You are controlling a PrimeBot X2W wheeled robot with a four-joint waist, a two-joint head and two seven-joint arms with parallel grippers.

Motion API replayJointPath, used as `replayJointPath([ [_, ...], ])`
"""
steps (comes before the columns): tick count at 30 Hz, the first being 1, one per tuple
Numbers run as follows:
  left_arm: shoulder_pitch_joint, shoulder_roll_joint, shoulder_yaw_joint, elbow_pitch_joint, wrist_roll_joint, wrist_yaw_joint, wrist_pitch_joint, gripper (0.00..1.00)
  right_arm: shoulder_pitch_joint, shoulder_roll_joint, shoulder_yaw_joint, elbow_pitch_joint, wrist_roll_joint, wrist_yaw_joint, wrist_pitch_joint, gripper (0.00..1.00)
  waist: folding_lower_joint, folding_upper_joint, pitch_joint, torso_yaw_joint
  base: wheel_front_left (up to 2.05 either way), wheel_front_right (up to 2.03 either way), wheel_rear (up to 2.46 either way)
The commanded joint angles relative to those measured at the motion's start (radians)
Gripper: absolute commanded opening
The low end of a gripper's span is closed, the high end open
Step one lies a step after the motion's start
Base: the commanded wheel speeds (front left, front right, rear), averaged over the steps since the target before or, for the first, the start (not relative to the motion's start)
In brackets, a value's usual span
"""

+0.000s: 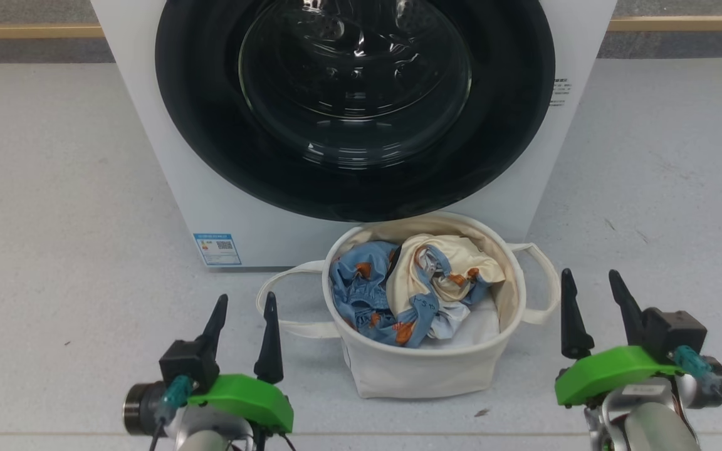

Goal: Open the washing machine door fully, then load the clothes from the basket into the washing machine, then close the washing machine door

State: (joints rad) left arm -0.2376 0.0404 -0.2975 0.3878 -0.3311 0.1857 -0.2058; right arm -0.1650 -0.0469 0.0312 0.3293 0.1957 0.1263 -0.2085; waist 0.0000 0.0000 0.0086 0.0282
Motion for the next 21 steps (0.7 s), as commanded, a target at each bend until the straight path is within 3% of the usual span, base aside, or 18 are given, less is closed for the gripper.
replayJointPath([
  [1, -0.042, 0.009, 0.019, -0.031, 0.034, 0.011, -0.019, 1.0, -0.05, -0.002, 0.03, -0.037, -0.037, 0.004, -0.017, 1.0, 0.0, 0.0, 0.0, 0.001, 0.0, 0.0, 0.0],
  [12, -0.058, 0.01, -0.002, 0.002, 0.074, 0.053, -0.054, 1.0, -0.059, -0.003, 0.055, -0.062, -0.16, 0.004, -0.052, 1.0, 0.0, 0.0, -0.002, 0.008, 0.0, 0.0, 0.0],
  [21, -0.059, 0.01, -0.011, 0.019, 0.041, 0.049, -0.056, 1.0, -0.056, -0.003, 0.053, -0.06, -0.157, 0.004, -0.053, 1.0, 0.0, 0.0, -0.002, 0.008, 0.0, 0.0, 0.0],
])
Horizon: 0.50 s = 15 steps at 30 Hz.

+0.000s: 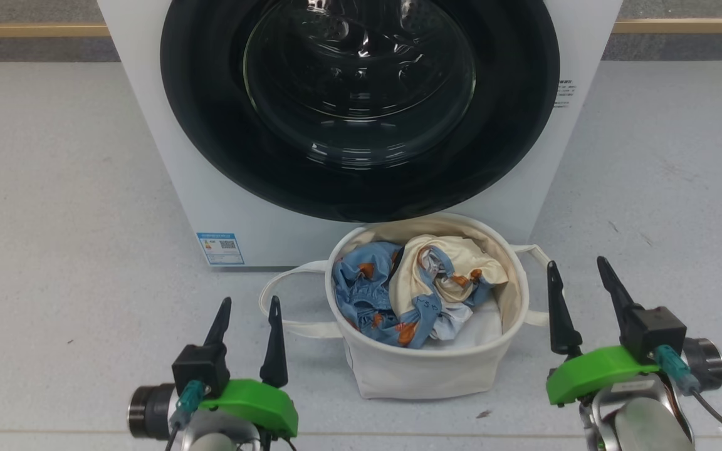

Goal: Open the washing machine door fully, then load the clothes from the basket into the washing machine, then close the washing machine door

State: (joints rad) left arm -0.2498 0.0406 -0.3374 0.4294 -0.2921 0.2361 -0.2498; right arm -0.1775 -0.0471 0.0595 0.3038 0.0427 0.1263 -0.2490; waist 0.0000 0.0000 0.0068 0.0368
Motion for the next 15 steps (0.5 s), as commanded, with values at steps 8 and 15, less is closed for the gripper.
replayJointPath([
  [8, -0.047, 0.01, 0.029, 0.006, -0.022, 0.011, -0.012, 1.0, -0.038, -0.003, 0.029, -0.036, 0.007, 0.004, -0.013, 1.0, 0.0, 0.0, 0.001, -0.001, 0.0, 0.0, 0.0],
  [15, -0.067, 0.01, -0.008, 0.071, 0.007, 0.022, -0.012, 1.0, -0.044, -0.003, 0.023, -0.036, 0.002, 0.004, -0.013, 1.0, 0.0, 0.0, 0.011, 0.0, 0.0, 0.07, -0.07],
])
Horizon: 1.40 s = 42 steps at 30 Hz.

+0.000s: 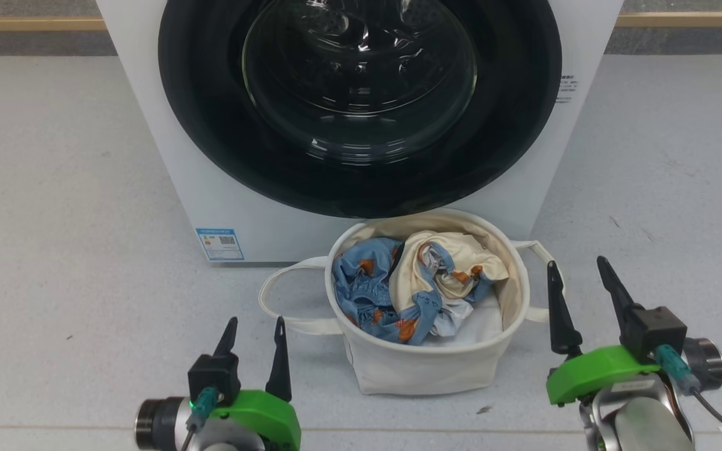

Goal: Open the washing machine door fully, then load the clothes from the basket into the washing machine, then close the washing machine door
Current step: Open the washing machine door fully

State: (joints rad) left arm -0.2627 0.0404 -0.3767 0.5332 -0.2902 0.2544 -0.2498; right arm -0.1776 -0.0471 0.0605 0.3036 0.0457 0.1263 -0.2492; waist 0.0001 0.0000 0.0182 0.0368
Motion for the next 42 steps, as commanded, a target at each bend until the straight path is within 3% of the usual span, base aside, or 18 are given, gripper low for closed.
replayJointPath([
  [1, -0.059, 0.01, 0.028, -0.023, 0.006, 0.001, -0.012, 1.0, -0.045, -0.003, 0.021, -0.036, -0.001, 0.004, -0.013, 1.0, 0.0, 0.0, 0.001, 0.0, 0.12, 0.35, -0.47],
  [10, -0.081, 0.01, 0.013, 0.001, 0.023, -0.002, -0.012, 1.0, -0.044, -0.003, 0.015, -0.03, 0.0, 0.004, -0.013, 1.0, 0.0, 0.0, 0.005, 0.003, 0.73, 0.53, -1.26],
  [27, -0.091, 0.01, 0.015, 0.021, 0.041, 0.001, -0.012, 1.0, -0.043, -0.003, 0.01, -0.027, 0.004, 0.004, -0.013, 1.0, 0.0, 0.0, 0.005, 0.01, 1.33, 1.09, -2.41],
  [42, -0.078, 0.01, 0.043, -0.043, 0.055, -0.004, -0.012, 1.0, -0.044, -0.003, -0.001, -0.04, 0.017, 0.004, -0.013, 1.0, 0.0, 0.0, 0.008, 0.011, 0.94, 0.83, -1.78],
])
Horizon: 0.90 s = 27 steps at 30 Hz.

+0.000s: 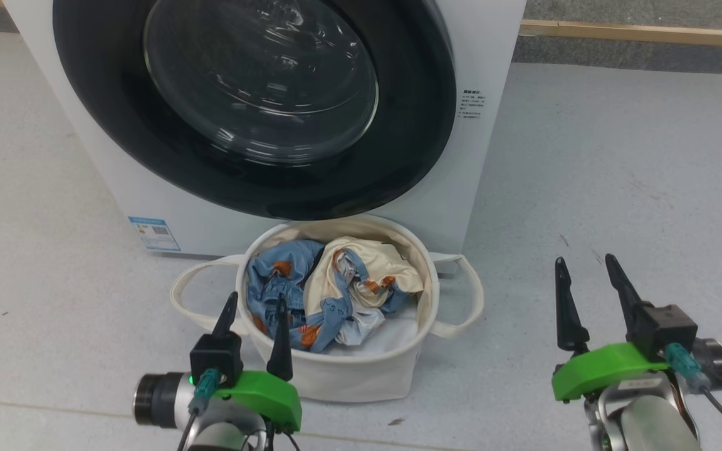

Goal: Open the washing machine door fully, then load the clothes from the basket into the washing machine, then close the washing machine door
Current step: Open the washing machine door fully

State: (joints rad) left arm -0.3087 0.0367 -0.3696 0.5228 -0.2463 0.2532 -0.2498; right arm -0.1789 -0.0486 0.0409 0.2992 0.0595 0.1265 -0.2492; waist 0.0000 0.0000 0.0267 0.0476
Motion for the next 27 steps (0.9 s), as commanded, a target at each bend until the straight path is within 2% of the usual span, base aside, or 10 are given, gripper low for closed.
replayJointPath([
  [1, -0.031, 0.014, 0.037, -0.034, 0.012, -0.004, -0.012, 1.0, -0.042, -0.002, 0.019, -0.037, 0.008, 0.004, -0.013, 1.0, 0.0, 0.0, 0.0, 0.0, 0.32, 0.32, -0.63],
  [3, -0.031, 0.014, 0.037, -0.035, 0.014, -0.008, -0.012, 1.0, -0.043, -0.002, 0.018, -0.04, 0.016, 0.004, -0.013, 0.99, 0.0, 0.0, 0.002, 0.0, 0.2, 0.2, -0.4],
  [4, -0.031, 0.014, 0.037, -0.035, 0.015, -0.009, -0.012, 1.0, -0.043, -0.002, 0.018, -0.04, 0.019, 0.004, -0.013, 0.55, 0.0, 0.0, 0.003, 0.0, 0.08, 0.08, -0.16],
  [5, -0.032, 0.014, 0.037, -0.035, 0.015, -0.01, -0.012, 1.0, -0.044, -0.002, 0.018, -0.04, 0.021, 0.004, -0.013, 0.24, 0.0, 0.0, 0.003, 0.0, 0.0, 0.0, 0.0],
  [6, -0.033, 0.014, 0.037, -0.034, 0.015, -0.012, -0.012, 1.0, -0.045, -0.002, 0.017, -0.039, 0.024, 0.004, -0.013, 0.06, 0.0, 0.0, 0.004, 0.001, 0.0, 0.0, 0.0],
  [7, -0.033, 0.014, 0.038, -0.035, 0.016, -0.012, -0.012, 1.0, -0.045, -0.002, 0.018, -0.038, 0.026, 0.004, -0.013, 0.0, 0.0, 0.0, 0.005, 0.001, 0.0, 0.0, 0.0],
  [17, -0.037, 0.014, 0.041, -0.034, 0.023, -0.019, -0.012, 1.0, -0.064, -0.002, 0.018, -0.017, 0.125, 0.004, -0.013, 0.0, 0.0, 0.0, 0.016, 0.001, 0.0, 0.0, 0.0],
  [21, -0.048, 0.014, 0.041, -0.035, 0.029, -0.022, -0.012, 1.0, -0.109, -0.002, 0.002, 0.039, 0.36, 0.004, -0.012, 0.0, 0.0, 0.0, 0.045, 0.002, 0.0, 0.0, 0.0],
  [24, -0.062, 0.014, 0.037, -0.035, 0.033, -0.023, -0.012, 1.0, -0.174, -0.002, -0.004, 0.084, 0.617, 0.004, 0.027, 0.0, 0.0, 0.0, 0.078, 0.001, 0.0, 0.0, 0.0],
  [27, -0.081, 0.014, 0.034, -0.039, 0.039, -0.022, -0.012, 1.0, -0.263, -0.002, -0.04, 0.124, 0.723, 0.004, 0.06, 0.0, 0.0, 0.0, 0.118, 0.003, 0.0, 0.0, 0.0],
])
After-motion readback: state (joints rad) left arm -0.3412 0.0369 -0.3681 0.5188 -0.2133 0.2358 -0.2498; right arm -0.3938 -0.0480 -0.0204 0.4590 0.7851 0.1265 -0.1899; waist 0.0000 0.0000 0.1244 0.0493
